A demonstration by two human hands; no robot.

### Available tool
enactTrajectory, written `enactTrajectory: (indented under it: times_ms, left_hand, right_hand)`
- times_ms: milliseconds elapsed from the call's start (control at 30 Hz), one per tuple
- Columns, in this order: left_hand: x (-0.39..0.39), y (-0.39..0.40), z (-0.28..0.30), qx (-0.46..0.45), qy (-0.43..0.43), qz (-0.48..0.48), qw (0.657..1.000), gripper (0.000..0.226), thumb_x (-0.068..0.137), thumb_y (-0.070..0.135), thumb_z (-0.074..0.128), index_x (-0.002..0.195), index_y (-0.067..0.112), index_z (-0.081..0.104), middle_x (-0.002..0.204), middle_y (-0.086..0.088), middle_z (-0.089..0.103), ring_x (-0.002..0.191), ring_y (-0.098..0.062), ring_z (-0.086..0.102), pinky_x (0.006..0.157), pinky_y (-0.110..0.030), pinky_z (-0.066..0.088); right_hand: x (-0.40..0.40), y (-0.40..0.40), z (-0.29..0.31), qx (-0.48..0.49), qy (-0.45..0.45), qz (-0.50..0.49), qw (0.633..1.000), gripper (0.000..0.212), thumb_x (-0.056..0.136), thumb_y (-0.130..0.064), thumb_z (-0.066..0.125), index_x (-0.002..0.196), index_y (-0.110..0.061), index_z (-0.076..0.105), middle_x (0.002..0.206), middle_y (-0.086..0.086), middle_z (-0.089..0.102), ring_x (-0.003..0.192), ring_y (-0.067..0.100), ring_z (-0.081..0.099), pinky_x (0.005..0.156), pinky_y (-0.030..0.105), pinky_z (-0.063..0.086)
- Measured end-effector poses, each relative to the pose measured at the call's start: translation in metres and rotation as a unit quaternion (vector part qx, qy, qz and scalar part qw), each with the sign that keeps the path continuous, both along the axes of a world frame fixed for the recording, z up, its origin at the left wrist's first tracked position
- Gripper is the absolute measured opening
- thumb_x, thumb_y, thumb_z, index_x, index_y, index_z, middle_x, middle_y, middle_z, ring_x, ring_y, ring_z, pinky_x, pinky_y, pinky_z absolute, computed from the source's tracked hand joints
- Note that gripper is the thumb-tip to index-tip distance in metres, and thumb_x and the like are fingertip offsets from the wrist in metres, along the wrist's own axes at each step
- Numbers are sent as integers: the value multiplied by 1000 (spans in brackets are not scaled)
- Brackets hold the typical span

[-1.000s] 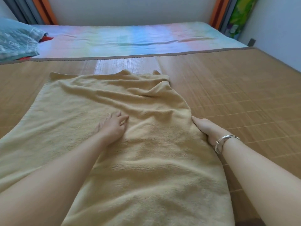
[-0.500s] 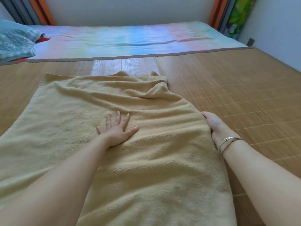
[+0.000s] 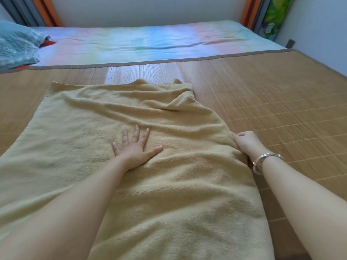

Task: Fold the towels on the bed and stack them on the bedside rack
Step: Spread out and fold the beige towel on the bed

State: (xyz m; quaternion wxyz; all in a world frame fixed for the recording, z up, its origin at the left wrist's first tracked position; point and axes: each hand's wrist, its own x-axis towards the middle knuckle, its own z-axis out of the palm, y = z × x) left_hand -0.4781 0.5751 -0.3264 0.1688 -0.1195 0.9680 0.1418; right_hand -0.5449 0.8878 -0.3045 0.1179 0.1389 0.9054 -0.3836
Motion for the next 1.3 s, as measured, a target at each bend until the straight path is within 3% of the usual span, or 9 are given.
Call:
enactTrajectory:
  times_ms: [200,333,433,567,800,933,1067,1200,1300]
  left_hand:
    - [51,-10,17,54,97,9,994,65,93,53,45,150,39,17,161,6,2,149,-20,1,119,-51,4]
    - [107,-18,28,93,162,36,982,41,92,41,55,131,29,50,148,2,37,137,-24,34,114,-48,26]
    - [143,-21,38,89,184,47,978,20,88,28,62,107,23,59,122,0,51,120,-24,45,103,-38,35]
    - [170,-21,44,106,162,58,979,11,90,25,61,98,25,54,107,5,44,113,-21,47,96,-33,39]
    - [186,-15,53,109,123,69,984,34,95,32,53,126,18,49,129,-4,44,119,-24,47,102,-41,42]
    - [180,-22,52,60,108,72,990,47,100,33,40,145,25,33,154,-6,28,140,-33,26,115,-48,22]
    - [171,-28,46,78,31,102,991,51,103,37,31,152,27,20,160,-4,14,146,-29,16,120,-40,13]
    - [170,-26,36,23,-9,92,995,52,104,39,25,153,25,17,160,-8,15,147,-25,14,118,-37,13]
    - [169,-27,30,-7,-28,84,996,54,102,44,23,153,29,11,161,-8,9,148,-26,10,120,-40,10]
  right_hand:
    - [51,24,34,-152,-174,30,973,24,93,-18,59,108,0,57,95,15,63,75,26,66,60,35,54]
    - [94,39,40,-201,-230,49,951,13,95,-16,52,100,-6,58,71,5,66,52,13,63,49,26,52]
    - [127,38,41,-240,-254,53,935,25,98,-30,50,101,-7,59,58,2,64,47,11,60,41,22,47]
    - [151,27,43,-227,-213,14,950,38,98,-36,49,120,-7,57,103,11,67,85,19,63,68,31,49]
    - [155,19,66,-149,-67,-66,984,44,100,-35,42,132,-5,51,124,17,56,115,36,54,100,48,44]
    - [151,21,72,-144,-66,-66,985,37,98,-29,50,128,-7,54,114,15,58,108,34,56,90,43,47]
    - [144,32,61,-128,-51,-103,985,24,95,-24,55,109,-5,58,93,12,60,93,31,56,77,38,47]
    - [140,43,40,-63,39,-134,988,42,94,-20,55,102,21,60,98,23,67,83,27,57,71,33,38]
    - [145,45,32,-66,-43,-114,990,59,97,-37,48,124,15,52,129,27,55,115,34,55,95,38,41]
